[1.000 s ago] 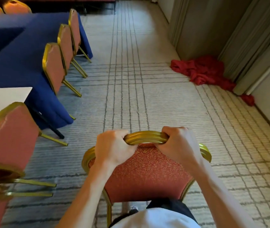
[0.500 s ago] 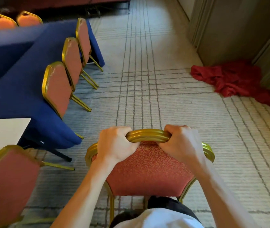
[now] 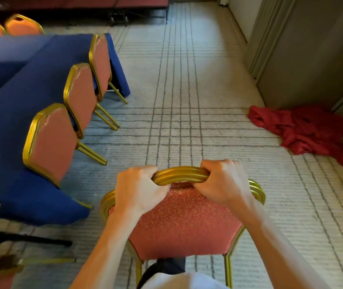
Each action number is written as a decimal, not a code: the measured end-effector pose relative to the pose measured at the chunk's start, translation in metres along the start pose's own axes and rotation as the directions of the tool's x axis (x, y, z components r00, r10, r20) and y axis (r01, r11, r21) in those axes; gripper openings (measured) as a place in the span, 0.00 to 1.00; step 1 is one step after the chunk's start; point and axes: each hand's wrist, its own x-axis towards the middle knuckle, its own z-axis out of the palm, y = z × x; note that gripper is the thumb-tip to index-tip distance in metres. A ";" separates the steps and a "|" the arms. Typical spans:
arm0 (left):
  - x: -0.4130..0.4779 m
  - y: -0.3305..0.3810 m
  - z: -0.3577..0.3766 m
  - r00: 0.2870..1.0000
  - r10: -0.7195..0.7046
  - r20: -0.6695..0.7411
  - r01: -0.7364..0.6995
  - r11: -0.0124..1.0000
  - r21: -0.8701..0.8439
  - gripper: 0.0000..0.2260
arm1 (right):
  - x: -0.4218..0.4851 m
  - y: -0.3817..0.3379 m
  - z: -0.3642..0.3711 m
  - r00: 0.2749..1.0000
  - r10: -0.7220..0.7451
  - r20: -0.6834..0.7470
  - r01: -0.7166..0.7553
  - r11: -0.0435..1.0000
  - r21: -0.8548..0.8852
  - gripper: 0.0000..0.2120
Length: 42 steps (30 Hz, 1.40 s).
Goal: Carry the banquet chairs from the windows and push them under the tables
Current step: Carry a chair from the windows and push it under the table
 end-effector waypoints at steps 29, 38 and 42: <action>0.603 -0.166 0.143 0.998 0.066 0.015 -0.068 0.988 0.141 0.22 | 0.600 0.172 0.152 0.989 0.033 0.145 -0.036 0.999 0.020 0.21; 0.794 -0.209 0.195 1.000 0.010 0.001 -0.010 0.996 0.087 0.19 | 0.798 0.227 0.184 0.979 0.000 0.202 0.006 1.000 -0.030 0.23; 0.882 -0.248 0.234 0.999 -0.015 0.031 0.013 0.997 0.071 0.19 | 0.889 0.256 0.226 0.976 0.018 0.216 -0.011 0.999 -0.035 0.22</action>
